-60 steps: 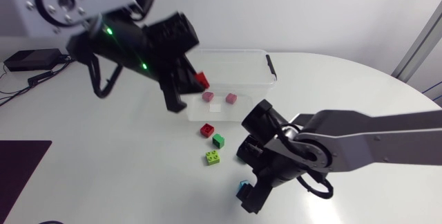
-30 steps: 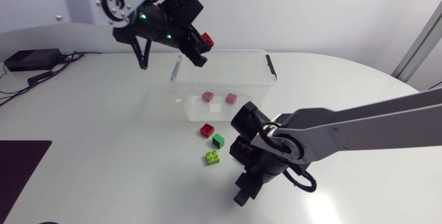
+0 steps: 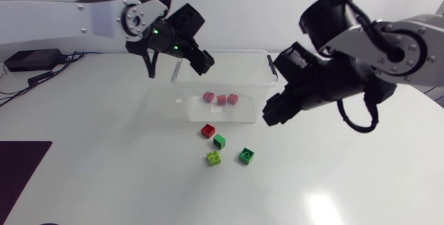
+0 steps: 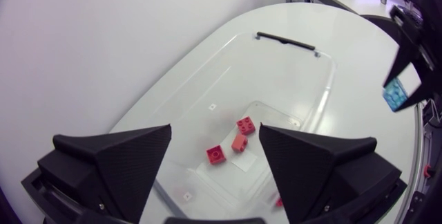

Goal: Place the duplo bricks in the container

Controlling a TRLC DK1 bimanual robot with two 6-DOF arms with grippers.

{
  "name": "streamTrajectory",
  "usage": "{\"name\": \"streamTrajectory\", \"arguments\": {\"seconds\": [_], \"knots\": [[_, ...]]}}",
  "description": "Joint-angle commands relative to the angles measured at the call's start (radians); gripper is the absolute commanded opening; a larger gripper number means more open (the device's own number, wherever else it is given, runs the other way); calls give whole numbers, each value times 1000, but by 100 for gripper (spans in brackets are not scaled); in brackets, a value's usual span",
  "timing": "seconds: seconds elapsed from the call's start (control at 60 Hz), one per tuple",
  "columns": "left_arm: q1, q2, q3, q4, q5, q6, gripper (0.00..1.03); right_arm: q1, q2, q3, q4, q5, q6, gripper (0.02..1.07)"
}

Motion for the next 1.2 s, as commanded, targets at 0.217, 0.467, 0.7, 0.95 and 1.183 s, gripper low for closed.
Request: {"name": "streamTrajectory", "arguments": {"seconds": [0.217,0.467,0.7,0.95,1.183], "knots": [[-37,-369,-382,-145,77,113,99,-60,168,230,112,-5,14,31],[-126,-320,-620,-63,87,147,99,-48,370,358,234,23,34,32],[-228,-128,-623,44,87,153,99,-63,491,443,242,38,31,100],[-231,33,-543,64,86,183,99,-68,235,168,236,9,-5,102],[-216,67,-497,66,86,183,96,-9,-1,-231,261,-43,-83,102]]}}
